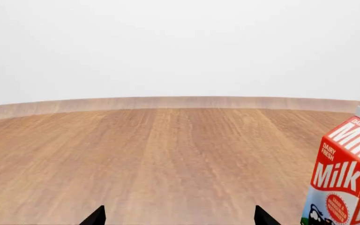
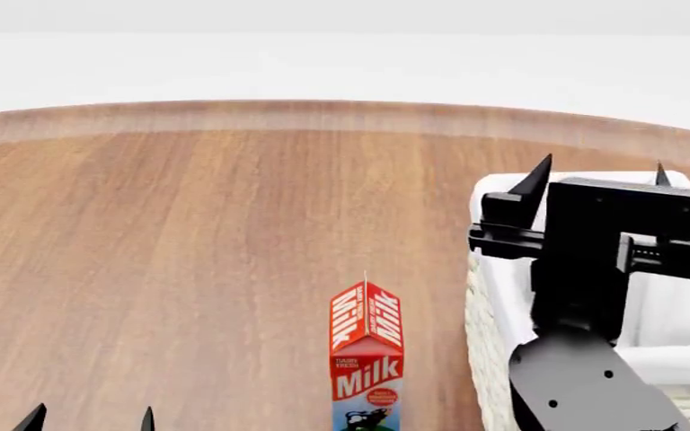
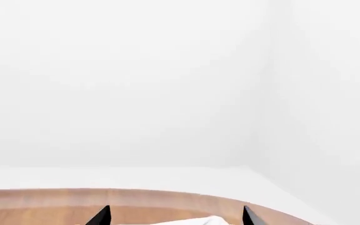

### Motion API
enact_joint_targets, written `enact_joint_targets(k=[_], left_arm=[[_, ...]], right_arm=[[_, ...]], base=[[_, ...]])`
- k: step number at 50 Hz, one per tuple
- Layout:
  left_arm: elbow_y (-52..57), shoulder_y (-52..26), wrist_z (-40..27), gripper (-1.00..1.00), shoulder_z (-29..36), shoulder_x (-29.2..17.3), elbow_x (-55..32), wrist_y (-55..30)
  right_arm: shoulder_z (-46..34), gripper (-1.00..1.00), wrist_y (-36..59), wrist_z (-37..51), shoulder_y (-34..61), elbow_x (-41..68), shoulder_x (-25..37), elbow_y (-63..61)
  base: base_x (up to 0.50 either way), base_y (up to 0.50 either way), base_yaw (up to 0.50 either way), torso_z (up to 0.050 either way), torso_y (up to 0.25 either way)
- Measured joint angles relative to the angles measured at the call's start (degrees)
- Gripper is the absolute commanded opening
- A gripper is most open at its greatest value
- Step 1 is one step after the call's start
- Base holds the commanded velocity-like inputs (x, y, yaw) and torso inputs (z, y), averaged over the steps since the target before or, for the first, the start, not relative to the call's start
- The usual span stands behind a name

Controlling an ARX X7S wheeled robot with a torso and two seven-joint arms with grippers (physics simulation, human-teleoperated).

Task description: Pick up the orange juice, and put it in the basket.

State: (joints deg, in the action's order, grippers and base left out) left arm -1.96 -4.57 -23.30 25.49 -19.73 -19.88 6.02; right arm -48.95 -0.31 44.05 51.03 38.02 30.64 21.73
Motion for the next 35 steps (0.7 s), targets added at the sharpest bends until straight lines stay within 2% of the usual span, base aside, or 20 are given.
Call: enact_joint_targets(k=[30,35], left_arm=[[-0.04,-0.09,-0.21,1.00,0.28,-0.18,-0.18,0.11],[-0.04,-0.11,-0.25,1.00,0.32,-0.20,-0.21,0.13]], right_arm=[[-0.03,1.00,3.15,6.75,-4.02,0.80,10.66,-28.78],[1.69,1.00,-0.36,6.68,-7.30,4.34,12.22,-33.20]], base=[[0.00,0.00,0.00,0.000,0.000],[0.00,0.00,0.00,0.000,0.000]])
